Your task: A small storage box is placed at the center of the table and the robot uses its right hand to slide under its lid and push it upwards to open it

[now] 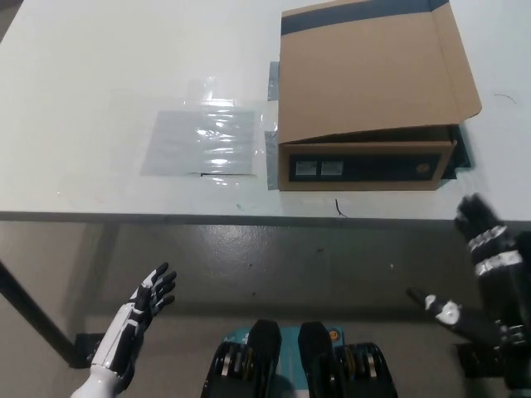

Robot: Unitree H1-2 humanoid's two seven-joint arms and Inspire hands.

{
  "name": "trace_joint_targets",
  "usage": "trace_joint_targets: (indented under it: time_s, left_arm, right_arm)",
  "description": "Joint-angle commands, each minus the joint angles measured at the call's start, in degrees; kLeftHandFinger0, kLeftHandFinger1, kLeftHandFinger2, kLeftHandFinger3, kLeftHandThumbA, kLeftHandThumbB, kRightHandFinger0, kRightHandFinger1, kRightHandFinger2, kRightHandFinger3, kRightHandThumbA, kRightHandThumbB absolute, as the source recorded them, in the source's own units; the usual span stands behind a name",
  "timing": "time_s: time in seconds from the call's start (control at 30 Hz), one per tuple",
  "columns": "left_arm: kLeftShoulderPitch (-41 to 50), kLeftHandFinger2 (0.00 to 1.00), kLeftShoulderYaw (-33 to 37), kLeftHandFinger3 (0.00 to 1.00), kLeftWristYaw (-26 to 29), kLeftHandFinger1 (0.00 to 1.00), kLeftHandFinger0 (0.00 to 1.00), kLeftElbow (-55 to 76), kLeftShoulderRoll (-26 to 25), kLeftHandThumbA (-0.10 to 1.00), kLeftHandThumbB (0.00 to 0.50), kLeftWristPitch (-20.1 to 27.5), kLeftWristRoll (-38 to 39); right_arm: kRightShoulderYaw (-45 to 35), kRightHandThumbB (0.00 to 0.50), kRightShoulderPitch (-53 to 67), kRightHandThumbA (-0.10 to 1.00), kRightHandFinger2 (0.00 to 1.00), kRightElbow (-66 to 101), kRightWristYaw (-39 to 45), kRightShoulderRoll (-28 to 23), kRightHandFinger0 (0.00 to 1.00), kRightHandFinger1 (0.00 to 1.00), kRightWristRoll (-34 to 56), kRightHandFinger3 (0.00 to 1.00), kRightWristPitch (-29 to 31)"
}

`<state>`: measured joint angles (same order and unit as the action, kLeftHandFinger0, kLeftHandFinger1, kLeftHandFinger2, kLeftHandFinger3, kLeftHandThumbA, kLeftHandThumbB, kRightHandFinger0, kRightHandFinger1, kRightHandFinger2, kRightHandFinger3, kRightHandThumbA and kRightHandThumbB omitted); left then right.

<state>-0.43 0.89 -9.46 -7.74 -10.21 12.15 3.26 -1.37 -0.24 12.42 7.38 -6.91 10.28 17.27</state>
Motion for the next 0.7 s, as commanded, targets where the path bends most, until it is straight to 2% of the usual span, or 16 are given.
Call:
trace_joint_targets:
  time_s: [0.0, 0.17, 0.23, 0.3, 0.33, 0.47, 0.67]
  left_arm:
    - [-0.66, 1.00, -0.05, 1.00, -0.80, 1.00, 1.00, 1.16, -0.61, 1.00, 0.297, 2.40, 0.31]
    - [-0.94, 1.00, -0.21, 1.00, -1.14, 1.00, 1.00, 0.64, -0.38, 1.00, 0.300, 2.89, 0.92]
    - [-0.57, 1.00, -0.06, 1.00, -1.02, 1.00, 1.00, 1.54, -0.46, 1.00, 0.300, 2.12, 0.41]
    - [-0.39, 1.00, 0.02, 1.00, -1.09, 1.00, 1.00, 1.42, -0.41, 1.00, 0.298, 2.29, 0.37]
    - [-0.34, 1.00, 0.01, 1.00, -1.11, 1.00, 1.00, 1.27, -0.42, 1.00, 0.294, 2.53, 0.35]
    - [-0.38, 1.00, -0.08, 1.00, -0.90, 1.00, 1.00, 1.51, -0.46, 1.00, 0.328, 1.52, 0.16]
    - [-0.24, 1.00, 0.03, 1.00, -1.10, 1.00, 1.00, 1.46, -0.48, 1.00, 0.297, 2.02, 0.20]
  right_arm:
    - [-2.23, 0.262, -4.10, 1.00, 1.00, 8.46, 0.04, -2.74, 1.00, 1.00, 7.81, 1.00, -2.85]
    - [-5.64, 0.263, -9.54, 1.00, 1.00, 7.69, -1.94, -3.43, 1.00, 1.00, 14.13, 1.00, -6.45]
    - [-7.20, 0.232, -12.18, 1.00, 1.00, 4.98, -2.18, -3.44, 1.00, 1.00, 15.42, 1.00, -6.64]
    - [-8.76, 0.234, -13.87, 1.00, 1.00, 2.96, -2.52, -2.96, 1.00, 1.00, 17.97, 1.00, -7.55]
    - [-9.52, 0.250, -14.89, 1.00, 1.00, 1.90, -2.69, -2.62, 1.00, 1.00, 19.64, 1.00, -8.23]
    - [-11.39, 0.258, -18.99, 1.00, 1.00, -2.91, -1.24, -2.85, 1.00, 1.00, 23.60, 1.00, -9.40]
    - [-14.35, 0.285, -24.68, 1.00, 1.00, -9.15, -1.18, -1.71, 1.00, 1.00, 29.89, 1.00, -12.59]
